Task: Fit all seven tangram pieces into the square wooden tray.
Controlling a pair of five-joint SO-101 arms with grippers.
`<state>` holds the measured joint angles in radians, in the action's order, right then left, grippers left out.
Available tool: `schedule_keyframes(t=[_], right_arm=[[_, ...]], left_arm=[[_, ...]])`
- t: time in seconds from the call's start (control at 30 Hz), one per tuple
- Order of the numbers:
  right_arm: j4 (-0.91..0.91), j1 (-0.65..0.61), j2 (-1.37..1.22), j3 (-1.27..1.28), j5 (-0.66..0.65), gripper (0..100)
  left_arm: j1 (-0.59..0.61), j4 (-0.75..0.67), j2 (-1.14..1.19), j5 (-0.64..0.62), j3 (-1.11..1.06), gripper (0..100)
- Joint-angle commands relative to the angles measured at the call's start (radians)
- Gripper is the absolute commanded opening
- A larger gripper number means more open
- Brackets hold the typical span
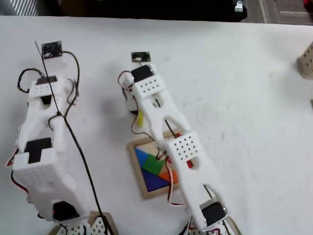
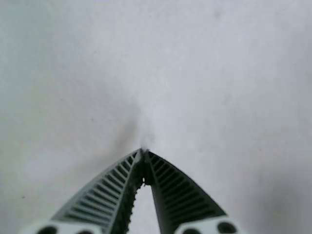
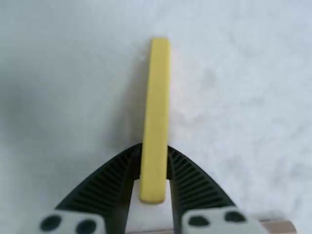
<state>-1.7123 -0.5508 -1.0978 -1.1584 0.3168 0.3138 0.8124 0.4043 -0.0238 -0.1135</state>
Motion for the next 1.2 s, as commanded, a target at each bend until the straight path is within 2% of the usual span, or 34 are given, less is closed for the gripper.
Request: schedule_keyframes(t=[0.0,0.37,0.5,0.77,0.87,1.03,1.17], right_arm=[[-0.013,0.001,0.217,0.16,-0.058,1.7],[0.013,-0.008,0.834,0.848,-0.233,1.7],[0.131,-0.008,0.984,1.154,-0.296,1.7],[0.338,-0.068,1.264,1.611,-0.683,1.7],[0.417,-0.074,1.342,1.706,-0.747,1.9],[0.499,-0.071,1.362,1.837,-0.994,1.9],[0.576,-0.07,1.362,1.901,-1.137,2.1]], left_arm=[[-0.005,-0.014,-0.004,0.012,0.055,3],[-0.005,-0.034,-0.004,0.012,0.051,3],[-0.005,-0.034,-0.004,0.012,0.049,3],[-0.005,-0.034,-0.004,0.012,0.048,3],[-0.005,-0.032,-0.004,0.012,0.048,3],[-0.004,-0.031,-0.005,0.012,0.046,3],[-0.004,-0.031,-0.005,0.012,0.046,3]])
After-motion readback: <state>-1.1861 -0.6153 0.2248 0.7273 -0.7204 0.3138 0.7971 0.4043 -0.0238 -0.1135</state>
